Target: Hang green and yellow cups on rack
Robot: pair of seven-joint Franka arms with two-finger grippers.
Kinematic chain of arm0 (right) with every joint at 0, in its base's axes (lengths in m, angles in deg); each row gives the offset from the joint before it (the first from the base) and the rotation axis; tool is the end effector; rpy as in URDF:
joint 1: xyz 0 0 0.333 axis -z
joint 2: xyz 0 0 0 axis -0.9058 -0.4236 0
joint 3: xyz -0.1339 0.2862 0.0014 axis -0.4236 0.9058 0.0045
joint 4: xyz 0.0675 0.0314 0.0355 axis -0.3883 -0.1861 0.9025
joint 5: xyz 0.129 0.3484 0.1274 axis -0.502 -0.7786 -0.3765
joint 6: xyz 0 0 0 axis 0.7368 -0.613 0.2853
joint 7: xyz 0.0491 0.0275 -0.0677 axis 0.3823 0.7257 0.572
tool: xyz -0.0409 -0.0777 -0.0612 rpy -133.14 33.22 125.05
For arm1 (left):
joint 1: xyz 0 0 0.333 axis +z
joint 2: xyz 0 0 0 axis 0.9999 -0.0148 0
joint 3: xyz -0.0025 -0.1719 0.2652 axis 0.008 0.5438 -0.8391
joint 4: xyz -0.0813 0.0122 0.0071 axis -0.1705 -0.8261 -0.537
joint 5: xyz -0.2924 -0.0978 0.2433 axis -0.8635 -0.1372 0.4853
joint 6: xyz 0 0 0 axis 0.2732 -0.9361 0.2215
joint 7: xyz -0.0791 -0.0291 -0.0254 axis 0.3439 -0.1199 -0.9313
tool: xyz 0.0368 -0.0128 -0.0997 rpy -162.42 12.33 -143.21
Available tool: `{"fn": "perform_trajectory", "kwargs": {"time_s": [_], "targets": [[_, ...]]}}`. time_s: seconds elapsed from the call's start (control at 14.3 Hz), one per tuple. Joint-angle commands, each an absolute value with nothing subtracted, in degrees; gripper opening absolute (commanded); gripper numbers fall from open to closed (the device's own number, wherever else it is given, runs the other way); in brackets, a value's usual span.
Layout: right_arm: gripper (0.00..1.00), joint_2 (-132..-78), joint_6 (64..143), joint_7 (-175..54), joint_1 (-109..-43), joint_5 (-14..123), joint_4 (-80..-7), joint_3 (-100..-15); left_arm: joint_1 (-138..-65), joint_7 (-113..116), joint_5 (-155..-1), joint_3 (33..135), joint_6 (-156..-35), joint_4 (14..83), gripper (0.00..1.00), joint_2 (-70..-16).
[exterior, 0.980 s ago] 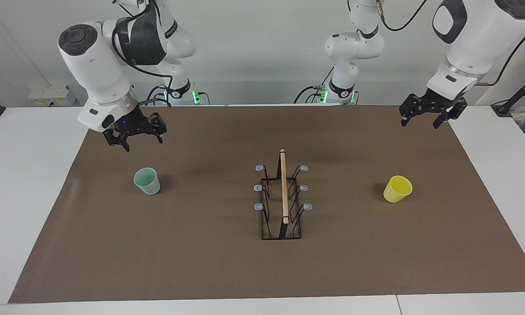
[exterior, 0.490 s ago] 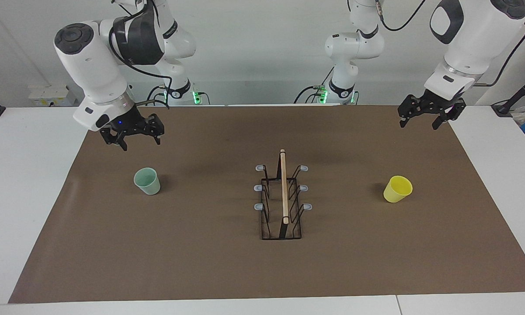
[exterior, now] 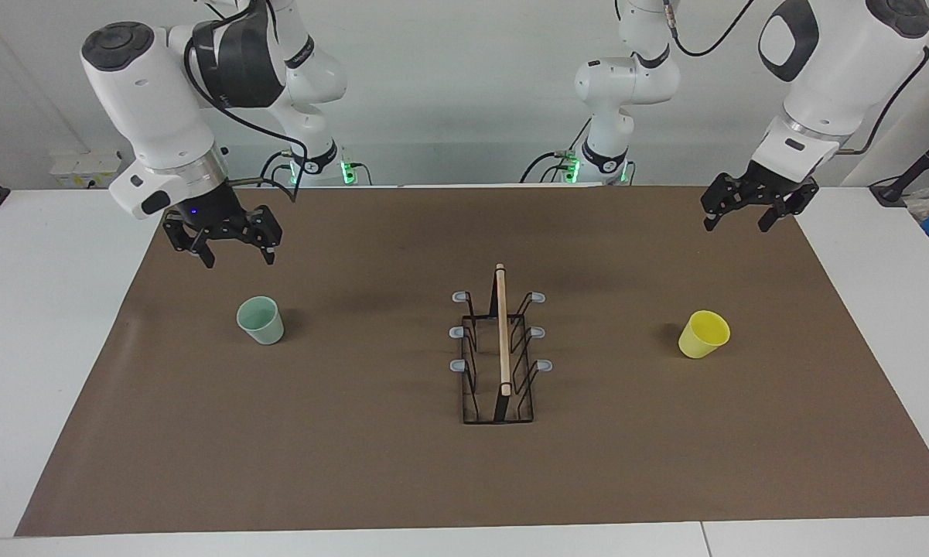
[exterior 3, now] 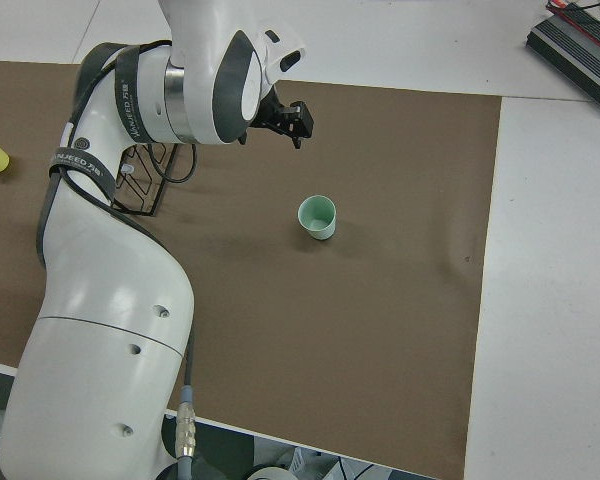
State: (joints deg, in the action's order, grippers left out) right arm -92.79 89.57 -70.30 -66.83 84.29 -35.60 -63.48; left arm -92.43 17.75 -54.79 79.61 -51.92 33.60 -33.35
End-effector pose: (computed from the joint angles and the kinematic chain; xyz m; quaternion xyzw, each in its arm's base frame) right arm 0.5859 0.0306 0.5649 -0.9993 -0.0079 -0.0351 0.0088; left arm 0.5619 -0.0236 0.5922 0.9995 -0.0253 0.0006 0.0192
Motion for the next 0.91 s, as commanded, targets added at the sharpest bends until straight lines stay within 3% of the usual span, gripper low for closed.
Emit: {"fn": "perform_trajectory", "kwargs": {"time_s": [0.0,0.21,0.42,0.84], "targets": [[1.0,-92.3,88.6,-71.6,-66.9,84.5,-35.1,-63.0,-92.4,10.1,-56.3,78.4,-53.2,30.5,0.98,-38.3],[1.0,-92.7,84.6,-71.6,-66.1,84.6,-32.5,-62.8,-92.1,-9.2,-60.7,75.9,-58.1,29.7,0.98,-41.4],[1.0,-92.5,83.3,-71.6,-66.2,84.6,-32.3,-62.8,-91.7,-12.3,-59.9,74.2,-69.1,33.1,0.98,-41.6],[1.0,-92.1,81.4,-71.8,-66.3,84.7,-31.9,-62.6,-92.6,-16.1,-69.4,67.7,-70.0,31.8,0.95,-48.8]]}}
